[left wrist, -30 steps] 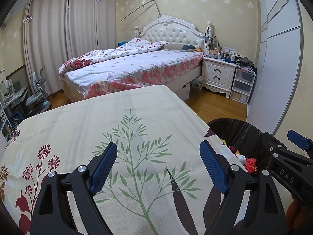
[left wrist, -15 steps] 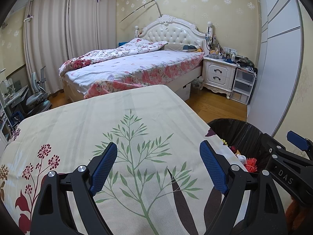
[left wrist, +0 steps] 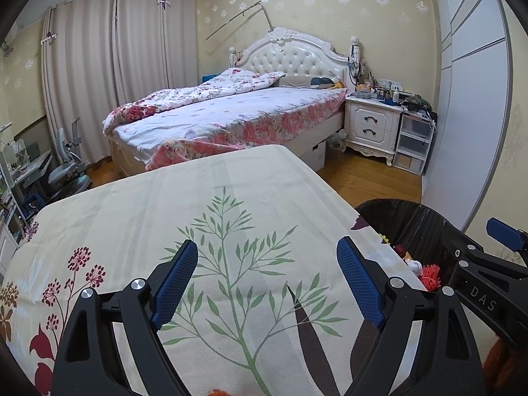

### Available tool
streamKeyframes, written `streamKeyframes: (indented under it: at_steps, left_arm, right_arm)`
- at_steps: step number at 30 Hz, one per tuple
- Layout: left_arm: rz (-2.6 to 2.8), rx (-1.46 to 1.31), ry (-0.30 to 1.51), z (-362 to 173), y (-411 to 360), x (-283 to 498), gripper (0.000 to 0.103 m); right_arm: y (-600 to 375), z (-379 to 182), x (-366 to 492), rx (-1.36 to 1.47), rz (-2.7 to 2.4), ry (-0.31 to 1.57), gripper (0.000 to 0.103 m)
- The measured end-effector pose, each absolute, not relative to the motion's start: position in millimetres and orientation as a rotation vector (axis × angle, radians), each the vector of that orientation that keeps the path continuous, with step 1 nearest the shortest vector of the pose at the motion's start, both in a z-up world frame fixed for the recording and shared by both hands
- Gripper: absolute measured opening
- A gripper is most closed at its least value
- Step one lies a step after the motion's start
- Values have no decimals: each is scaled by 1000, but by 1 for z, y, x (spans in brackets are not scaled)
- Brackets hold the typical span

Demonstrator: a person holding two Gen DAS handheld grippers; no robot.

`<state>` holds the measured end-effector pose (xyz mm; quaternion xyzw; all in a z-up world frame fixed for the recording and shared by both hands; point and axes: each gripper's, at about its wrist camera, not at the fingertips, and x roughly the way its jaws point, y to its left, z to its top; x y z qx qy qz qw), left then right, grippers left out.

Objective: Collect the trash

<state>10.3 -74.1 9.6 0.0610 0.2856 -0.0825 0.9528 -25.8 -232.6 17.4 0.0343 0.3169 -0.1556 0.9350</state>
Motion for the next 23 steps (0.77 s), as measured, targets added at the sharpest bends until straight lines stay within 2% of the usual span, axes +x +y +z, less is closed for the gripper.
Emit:
streamKeyframes:
  at_steps: [18,23]
  left_arm:
    - [-179,112,566,8,-71,14,85]
    - [-163,94,596,3,-54,28,85]
  right_arm:
    - [-224,7,-19,57,-314,674,73]
    - [-218,4,-8,46,-307,690,81]
